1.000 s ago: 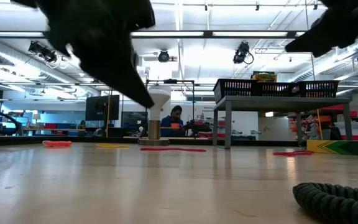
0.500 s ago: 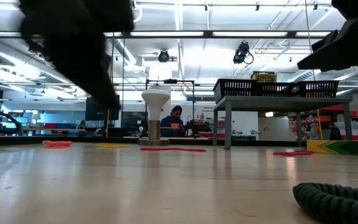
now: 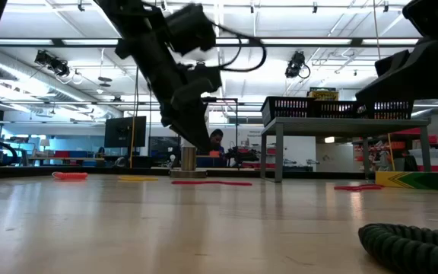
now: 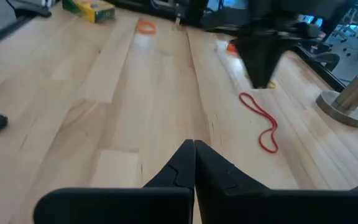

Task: Pick & Place Office Desk Supplies
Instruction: Put the red rubberband into the right black basket on the shelf

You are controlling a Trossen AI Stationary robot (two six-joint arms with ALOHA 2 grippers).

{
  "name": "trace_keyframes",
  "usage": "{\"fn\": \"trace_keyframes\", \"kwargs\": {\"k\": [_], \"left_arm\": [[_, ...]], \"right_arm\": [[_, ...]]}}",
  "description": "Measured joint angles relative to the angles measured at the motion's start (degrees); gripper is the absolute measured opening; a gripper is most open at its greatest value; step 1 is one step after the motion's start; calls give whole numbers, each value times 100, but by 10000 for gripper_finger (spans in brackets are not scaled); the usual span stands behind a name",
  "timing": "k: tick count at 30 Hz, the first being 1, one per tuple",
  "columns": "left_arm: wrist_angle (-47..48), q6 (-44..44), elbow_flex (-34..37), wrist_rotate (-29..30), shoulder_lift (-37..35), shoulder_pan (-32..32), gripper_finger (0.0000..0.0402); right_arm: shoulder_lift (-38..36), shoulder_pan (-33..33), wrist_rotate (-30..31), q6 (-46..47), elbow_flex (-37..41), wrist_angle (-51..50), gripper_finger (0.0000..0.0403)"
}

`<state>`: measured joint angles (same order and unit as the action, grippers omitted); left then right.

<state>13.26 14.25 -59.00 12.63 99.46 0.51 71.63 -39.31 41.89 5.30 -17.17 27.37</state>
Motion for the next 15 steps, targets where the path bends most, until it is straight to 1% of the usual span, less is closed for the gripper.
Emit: {"fn": "trace_keyframes", "kwargs": {"k": [4,9,12,15], "left_arm": [[27,-22,3,-15,121,405,117],[-296,-9,-2,-171,452,635,165],[-437,8,-2,-255,697,759,180],[-527,-83,-5,-358,893,840,182]], "right_arm": [[81,0,0,-24,0,27,5],[79,0,0,-288,0,138,5],[79,0,-5,-508,0,278,5],[79,0,-4,-644,0,292,5]]}}
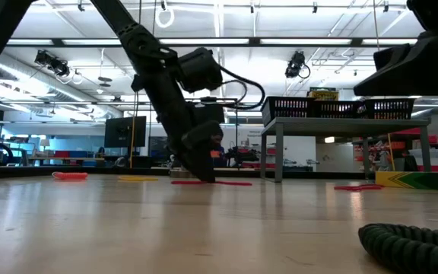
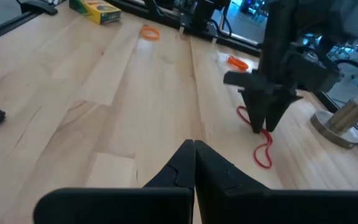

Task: Pick & Place Office Desk Supplies
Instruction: Put the red rubberband into the right black basket on the shelf

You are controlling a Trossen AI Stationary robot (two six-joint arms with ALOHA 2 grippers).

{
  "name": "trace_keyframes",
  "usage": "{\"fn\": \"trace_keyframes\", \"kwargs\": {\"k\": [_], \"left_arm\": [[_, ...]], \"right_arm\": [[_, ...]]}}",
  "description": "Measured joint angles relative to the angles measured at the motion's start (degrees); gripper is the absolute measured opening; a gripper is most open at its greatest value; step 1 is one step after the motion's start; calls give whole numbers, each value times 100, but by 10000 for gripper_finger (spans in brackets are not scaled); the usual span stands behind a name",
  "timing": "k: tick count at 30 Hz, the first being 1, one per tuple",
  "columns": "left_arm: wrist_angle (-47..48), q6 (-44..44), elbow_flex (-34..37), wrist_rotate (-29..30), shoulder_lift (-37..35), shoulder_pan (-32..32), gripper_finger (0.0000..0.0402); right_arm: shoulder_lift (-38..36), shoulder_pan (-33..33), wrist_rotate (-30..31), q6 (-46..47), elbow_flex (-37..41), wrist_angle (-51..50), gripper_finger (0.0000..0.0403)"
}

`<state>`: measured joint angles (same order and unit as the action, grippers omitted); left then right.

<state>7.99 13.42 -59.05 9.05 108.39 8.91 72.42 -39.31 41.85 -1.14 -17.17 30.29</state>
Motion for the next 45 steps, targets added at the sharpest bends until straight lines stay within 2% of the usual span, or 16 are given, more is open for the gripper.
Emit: {"fn": "trace_keyframes", "kwargs": {"k": [3,5,11,12,15,19,22,27,37,40,45], "left_arm": [[-51,-13,-22,48,118,54,164],[-54,-1,-21,23,122,77,139],[3,-340,-4,-100,7,12,23],[32,-390,-1,-78,-28,-28,13],[136,-646,24,60,-240,-291,6],[-2,-1139,16,719,-542,-1012,5],[-253,-1260,16,836,-563,-1489,5],[-1137,-1261,13,937,-464,-2031,5],[-2928,-1325,11,1032,224,-2320,5],[-3158,-1343,13,1030,344,-2318,5],[-3351,-1340,11,956,381,-2328,5]], "right_arm": [[-2,0,2,-20,0,-1,5],[-2,0,0,-18,0,-1,5],[-2,0,2,-10,0,-3,5],[-2,0,2,16,0,-3,5],[-2,0,0,128,0,-5,5],[-2,0,0,439,0,-75,5],[-2,45,15,746,0,-34,7],[401,340,48,1054,0,438,47],[2164,769,-138,1033,-181,2292,179],[2616,941,-252,1132,-472,2303,198],[3146,1246,-318,1284,-902,2302,200]]}}
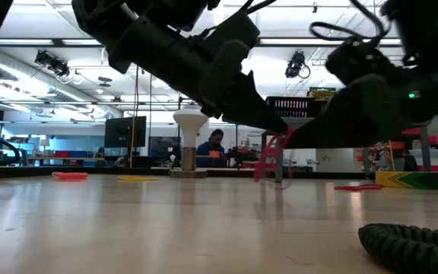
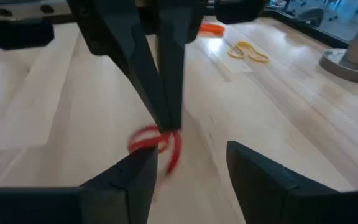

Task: Pick & Place Office Desk Supplies
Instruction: Put the red rubberband into the right black basket on the shelf

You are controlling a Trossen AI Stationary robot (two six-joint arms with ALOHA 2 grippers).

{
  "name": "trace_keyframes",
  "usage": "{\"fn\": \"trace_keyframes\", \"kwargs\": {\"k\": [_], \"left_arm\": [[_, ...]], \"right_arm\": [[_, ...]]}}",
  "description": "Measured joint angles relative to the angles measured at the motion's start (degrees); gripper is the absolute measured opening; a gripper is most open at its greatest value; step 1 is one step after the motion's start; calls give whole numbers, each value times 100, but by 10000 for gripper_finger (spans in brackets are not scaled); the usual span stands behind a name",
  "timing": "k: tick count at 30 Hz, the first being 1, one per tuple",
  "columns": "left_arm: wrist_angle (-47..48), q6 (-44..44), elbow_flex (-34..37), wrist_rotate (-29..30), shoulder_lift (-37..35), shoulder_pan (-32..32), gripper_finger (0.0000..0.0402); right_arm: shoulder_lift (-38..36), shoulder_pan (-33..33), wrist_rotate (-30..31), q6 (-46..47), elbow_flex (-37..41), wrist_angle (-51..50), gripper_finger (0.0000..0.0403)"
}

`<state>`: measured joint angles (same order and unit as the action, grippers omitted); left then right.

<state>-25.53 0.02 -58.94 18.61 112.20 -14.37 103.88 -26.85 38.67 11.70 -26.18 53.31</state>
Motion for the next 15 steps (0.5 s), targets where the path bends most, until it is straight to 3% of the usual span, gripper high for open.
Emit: {"fn": "trace_keyframes", "kwargs": {"k": [4,11,15], "left_arm": [[5,-1,0,-17,0,-5,6],[84,3,0,298,-25,-104,21],[588,-3,0,432,-340,-205,58]], "right_arm": [[114,71,-117,-53,-177,-4,162],[111,-142,-104,-439,-198,5,15],[94,-268,-68,-549,-198,-12,10]]}}
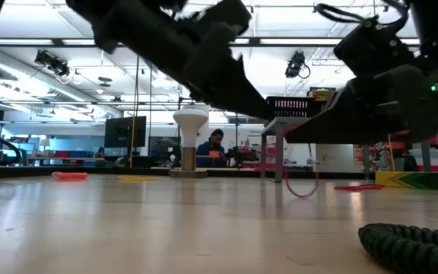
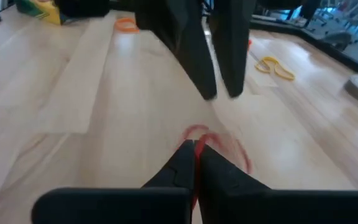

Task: Pick & Place Office Desk Supplies
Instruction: Put the red rubberband into the right black basket on the shelf

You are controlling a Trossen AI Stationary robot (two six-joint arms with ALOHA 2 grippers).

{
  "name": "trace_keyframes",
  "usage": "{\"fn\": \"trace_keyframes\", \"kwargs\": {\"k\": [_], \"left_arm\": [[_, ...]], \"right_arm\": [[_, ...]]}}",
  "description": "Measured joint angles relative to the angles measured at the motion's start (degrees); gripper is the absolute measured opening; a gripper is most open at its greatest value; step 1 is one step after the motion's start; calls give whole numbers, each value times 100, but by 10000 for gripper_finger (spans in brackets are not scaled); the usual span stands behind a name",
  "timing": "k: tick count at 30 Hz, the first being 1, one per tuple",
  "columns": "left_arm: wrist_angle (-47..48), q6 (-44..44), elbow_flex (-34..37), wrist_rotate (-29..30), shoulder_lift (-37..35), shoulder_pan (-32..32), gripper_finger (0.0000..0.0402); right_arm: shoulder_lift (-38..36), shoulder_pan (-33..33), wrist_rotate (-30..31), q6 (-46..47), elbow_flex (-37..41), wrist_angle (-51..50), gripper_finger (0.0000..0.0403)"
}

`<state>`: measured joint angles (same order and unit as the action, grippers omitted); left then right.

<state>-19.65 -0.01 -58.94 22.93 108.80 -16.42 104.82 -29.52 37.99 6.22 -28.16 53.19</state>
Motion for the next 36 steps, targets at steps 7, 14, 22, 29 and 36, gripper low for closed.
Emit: {"fn": "trace_keyframes", "kwargs": {"k": [7,14,22,29,36], "left_arm": [[948,134,-2,181,-541,-234,133],[1478,-26,-7,556,-633,-577,155],[1799,66,-7,522,-633,-667,133],[1767,74,-4,541,-633,-726,120],[492,3,698,367,-628,-679,107]], "right_arm": [[-587,-23,128,-542,4,-531,4],[-2679,-31,702,-814,-15,-2809,2],[-5263,372,2202,-408,-1160,-7052,1],[-5991,1625,2637,-541,-2318,-9013,1],[-6030,3498,2475,-1199,-2612,-9350,0]]}}
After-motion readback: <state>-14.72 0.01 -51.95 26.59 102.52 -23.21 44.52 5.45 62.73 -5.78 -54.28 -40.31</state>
